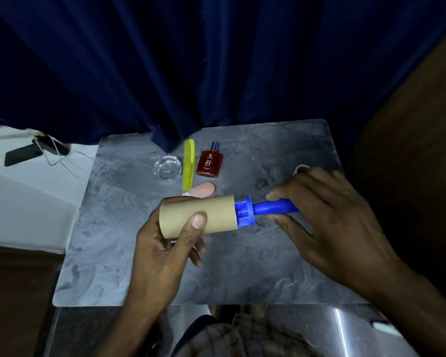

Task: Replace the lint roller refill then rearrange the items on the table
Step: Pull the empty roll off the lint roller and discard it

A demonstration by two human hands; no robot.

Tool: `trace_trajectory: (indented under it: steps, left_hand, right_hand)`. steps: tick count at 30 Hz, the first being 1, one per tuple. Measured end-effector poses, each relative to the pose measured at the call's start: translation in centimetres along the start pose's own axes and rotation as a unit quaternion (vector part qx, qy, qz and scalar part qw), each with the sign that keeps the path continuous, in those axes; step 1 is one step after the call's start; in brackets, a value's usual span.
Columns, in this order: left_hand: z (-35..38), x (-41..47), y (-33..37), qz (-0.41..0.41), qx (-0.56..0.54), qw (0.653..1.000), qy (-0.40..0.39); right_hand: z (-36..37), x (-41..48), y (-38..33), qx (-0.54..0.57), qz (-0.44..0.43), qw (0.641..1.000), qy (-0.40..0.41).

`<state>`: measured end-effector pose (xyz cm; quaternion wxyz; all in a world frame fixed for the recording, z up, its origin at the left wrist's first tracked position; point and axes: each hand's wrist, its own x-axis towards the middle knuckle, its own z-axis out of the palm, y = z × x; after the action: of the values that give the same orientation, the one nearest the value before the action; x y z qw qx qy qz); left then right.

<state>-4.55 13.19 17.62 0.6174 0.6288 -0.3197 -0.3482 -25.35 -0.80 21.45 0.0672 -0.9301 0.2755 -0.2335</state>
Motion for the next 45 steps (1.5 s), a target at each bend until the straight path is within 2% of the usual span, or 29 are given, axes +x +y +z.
trace_trajectory:
  steps: [4,8,11,14,20,23,28,32,40,45]
  left_hand:
    - [-0.9,-0.8,0.2,0.001,0.022,1.000,0.005]
    - [-1.7,-1.6,-0.1,-0.012,0.052,0.998,-0.036]
    - [-2.5,-1.8,0.0,-0.008,0.067,0.998,-0.021]
    - [-3.4,-1.5,0.5,0.005,0.048,0.999,0.017]
    - [-5.8,-0.9,1.1,0.043,-0.048,0.990,0.126]
    - [-8.0,-1.0,1.6,0.051,-0.070,0.987,0.135]
    - [-12.6,-1.9,1.4,0.041,-0.106,0.975,0.191]
    - [-16.1,-3.5,0.7,0.013,-0.184,0.943,0.277]
    - [-22.7,-8.1,-1.4,-0.021,-0.325,0.847,0.421]
    - [-26.5,-10.8,-3.3,-0.010,-0.317,0.792,0.522]
  right_hand:
    - [-0.7,0.6,0.2,0.012,-0.033,0.998,-0.056]
    - [-0.4,1.2,0.2,-0.002,-0.053,0.991,-0.124]
    - [0.0,1.5,-0.6,0.007,-0.058,0.986,-0.154]
    - [0.4,2.2,-1.3,0.014,-0.060,0.990,-0.124]
    - [0.3,4.9,-3.5,-0.014,-0.091,0.995,0.035]
    - [0.9,6.2,-5.4,-0.017,-0.103,0.994,0.034]
    - [3.1,8.8,-9.9,-0.001,-0.119,0.993,-0.019]
    - [5.2,10.9,-13.9,0.039,-0.140,0.988,-0.054]
    - [11.3,14.0,-22.6,0.124,-0.190,0.969,-0.094]
    - [15.7,15.0,-28.8,0.153,-0.237,0.947,-0.152]
